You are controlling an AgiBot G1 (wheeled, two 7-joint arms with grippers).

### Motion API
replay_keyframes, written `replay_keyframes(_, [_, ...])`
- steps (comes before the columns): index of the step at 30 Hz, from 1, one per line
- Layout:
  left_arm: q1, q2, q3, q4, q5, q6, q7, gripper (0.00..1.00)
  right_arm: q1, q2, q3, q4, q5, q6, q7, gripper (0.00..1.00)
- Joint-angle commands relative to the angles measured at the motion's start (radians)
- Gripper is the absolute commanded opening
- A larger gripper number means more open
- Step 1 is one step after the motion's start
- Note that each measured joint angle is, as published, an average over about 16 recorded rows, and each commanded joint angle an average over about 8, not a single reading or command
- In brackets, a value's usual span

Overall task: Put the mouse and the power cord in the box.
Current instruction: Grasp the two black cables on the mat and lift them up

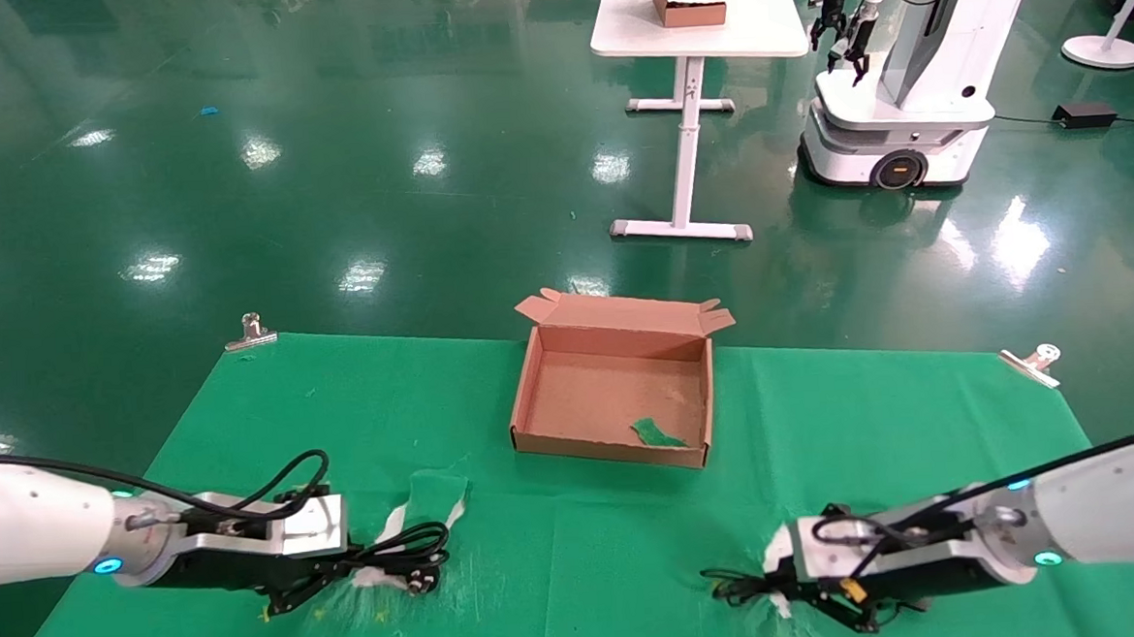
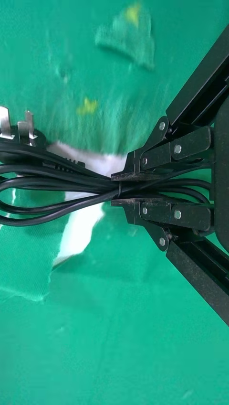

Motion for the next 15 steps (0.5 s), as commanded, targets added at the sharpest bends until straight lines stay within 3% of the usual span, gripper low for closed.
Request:
replay_keyframes(1, [-0.007,-0.006,-0.005,0.009,-0.008,0.023,-0.014,0.00,0.005,0.007,0.008,0.000,0.011,-0.006,0.002,0.00])
replay_keyframes(10, [-0.093,-0.118,-0.106,0.080,-0.154,0.178,-0.124,0.00,0.120,0.143,0.084,0.005,0.118,-0.081,0.106,0.00])
replay_keyframes(15, [-0.147,-0.112,-0.144,0.106,-0.210,0.190,-0.184,0.00,0.230,0.165,0.078,0.091,0.103,-0.095,0.138,0.00])
